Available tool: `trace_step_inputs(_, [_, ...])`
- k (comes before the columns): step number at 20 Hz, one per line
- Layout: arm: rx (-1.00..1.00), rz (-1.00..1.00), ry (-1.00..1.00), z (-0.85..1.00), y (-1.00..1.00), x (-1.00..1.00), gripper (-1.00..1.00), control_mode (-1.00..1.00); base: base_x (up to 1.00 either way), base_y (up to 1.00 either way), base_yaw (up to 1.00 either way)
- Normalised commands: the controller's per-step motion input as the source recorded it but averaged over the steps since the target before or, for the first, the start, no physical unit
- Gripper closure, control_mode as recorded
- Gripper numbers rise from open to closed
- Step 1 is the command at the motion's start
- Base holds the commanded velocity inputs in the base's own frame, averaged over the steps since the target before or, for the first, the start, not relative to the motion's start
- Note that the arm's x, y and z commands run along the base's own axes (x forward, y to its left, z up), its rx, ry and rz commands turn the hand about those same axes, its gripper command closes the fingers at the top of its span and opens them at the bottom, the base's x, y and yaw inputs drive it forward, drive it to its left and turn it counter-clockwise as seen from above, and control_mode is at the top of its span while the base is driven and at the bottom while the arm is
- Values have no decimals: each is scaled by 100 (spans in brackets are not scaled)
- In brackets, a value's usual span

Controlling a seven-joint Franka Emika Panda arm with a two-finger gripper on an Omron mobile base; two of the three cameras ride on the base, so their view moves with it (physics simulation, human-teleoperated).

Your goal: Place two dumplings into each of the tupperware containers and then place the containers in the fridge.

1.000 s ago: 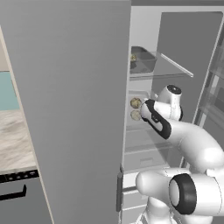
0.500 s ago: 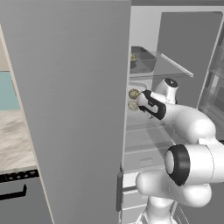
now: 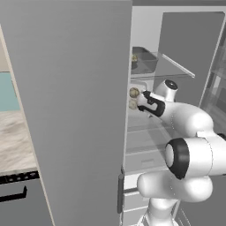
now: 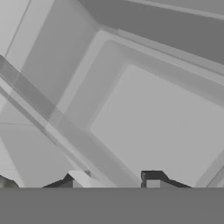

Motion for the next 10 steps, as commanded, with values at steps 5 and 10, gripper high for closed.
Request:
trace_step_inputs(5, [0, 0, 1, -37, 0, 24, 100, -100, 0, 0, 0])
trace_step_inputs(10, [0, 0, 0, -64, 0, 14, 100, -100, 0, 0, 0])
